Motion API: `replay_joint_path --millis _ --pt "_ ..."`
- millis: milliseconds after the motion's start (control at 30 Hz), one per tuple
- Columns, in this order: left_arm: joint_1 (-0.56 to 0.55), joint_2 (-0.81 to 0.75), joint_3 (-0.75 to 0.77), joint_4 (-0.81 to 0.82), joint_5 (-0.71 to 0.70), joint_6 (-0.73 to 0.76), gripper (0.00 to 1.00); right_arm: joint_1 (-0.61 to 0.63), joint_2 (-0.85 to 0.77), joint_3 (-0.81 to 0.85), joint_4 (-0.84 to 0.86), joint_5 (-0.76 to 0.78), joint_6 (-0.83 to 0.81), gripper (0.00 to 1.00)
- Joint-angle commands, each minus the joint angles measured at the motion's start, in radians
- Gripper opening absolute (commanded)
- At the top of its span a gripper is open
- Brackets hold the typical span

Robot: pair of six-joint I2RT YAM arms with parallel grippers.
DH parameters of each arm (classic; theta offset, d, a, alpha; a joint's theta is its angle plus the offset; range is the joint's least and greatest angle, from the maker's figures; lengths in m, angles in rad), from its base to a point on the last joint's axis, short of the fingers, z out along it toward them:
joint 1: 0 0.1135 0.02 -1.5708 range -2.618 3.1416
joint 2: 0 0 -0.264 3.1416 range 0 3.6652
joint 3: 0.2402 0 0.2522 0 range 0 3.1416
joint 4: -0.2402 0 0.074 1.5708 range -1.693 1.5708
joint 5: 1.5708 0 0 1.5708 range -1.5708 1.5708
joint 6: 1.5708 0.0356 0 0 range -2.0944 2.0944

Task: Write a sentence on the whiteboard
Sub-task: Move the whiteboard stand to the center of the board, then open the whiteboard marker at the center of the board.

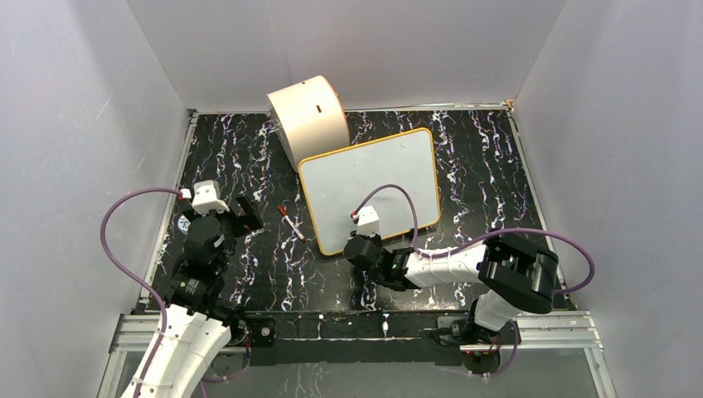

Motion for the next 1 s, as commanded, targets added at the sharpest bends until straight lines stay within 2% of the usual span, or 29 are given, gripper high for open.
replay_joint_path --millis 0,200,300,533,733,967 --pt "-0.003 0.035 0.056 -0.020 -0.040 -0.028 0.98 0.034 0.005 0.023 -0.006 -0.026 0.068 0.18" --pt "-0.002 0.109 0.090 -0.040 -0.007 -0.079 0.97 0.036 -0.068 0.014 0.002 -0.010 0.028 0.37" --pt "-0.002 0.155 0.107 -0.064 -0.013 -0.163 0.97 0.036 -0.123 0.005 -0.009 0.003 0.008 0.44" --pt "-0.002 0.252 0.141 -0.116 0.032 -0.233 0.97 0.035 -0.263 -0.031 -0.047 0.088 -0.064 0.57" --pt "-0.002 0.362 0.185 -0.142 0.062 -0.265 0.92 0.014 -0.372 -0.060 -0.104 0.172 -0.132 0.69" --pt "-0.002 0.582 0.264 -0.191 0.114 -0.308 0.85 -0.039 -0.507 -0.111 -0.142 0.215 -0.184 0.76"
